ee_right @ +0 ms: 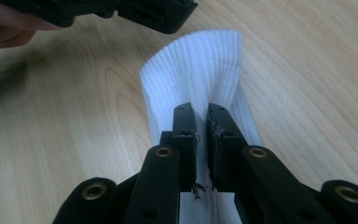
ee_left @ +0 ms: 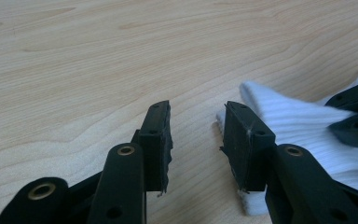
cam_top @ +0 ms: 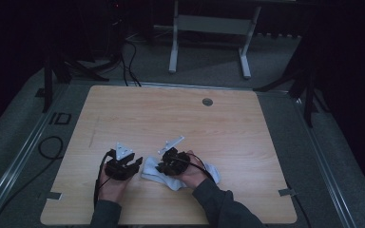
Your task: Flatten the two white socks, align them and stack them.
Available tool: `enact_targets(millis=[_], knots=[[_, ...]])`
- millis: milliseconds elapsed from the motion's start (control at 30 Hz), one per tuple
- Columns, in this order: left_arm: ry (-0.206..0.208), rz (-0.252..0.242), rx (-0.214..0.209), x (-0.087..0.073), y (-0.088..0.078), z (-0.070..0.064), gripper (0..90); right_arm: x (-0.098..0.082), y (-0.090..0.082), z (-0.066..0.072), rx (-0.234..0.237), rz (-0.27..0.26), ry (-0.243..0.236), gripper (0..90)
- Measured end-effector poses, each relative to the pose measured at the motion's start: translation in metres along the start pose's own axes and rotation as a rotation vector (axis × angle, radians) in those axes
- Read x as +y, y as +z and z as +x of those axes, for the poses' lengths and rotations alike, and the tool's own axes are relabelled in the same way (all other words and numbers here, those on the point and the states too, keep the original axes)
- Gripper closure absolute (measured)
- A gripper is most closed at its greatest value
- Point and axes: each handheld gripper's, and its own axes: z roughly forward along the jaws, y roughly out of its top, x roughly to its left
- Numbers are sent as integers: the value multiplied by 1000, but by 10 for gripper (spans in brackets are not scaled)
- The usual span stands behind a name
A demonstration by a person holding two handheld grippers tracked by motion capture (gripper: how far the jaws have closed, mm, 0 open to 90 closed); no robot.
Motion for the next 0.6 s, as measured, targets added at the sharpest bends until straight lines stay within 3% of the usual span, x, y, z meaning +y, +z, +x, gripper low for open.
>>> enact_targets(millis=[100, 233, 300, 467, 600], knots=[[2, 0, 2, 0, 0, -1, 612, -2, 6, 0, -22, 8, 11, 822], [5, 2, 1, 0, 1, -1, 612, -4, 9, -1, -14, 15, 22, 803], [7, 2, 0, 0, 1, -1, 613, -5, 11, 1, -28, 14, 15, 714], [18, 6, -10, 0, 2, -5, 612, -6, 13, 3, -68, 23, 5, 602], [32, 11, -23, 0, 3, -9, 613, -6, 13, 4, -74, 27, 5, 580]])
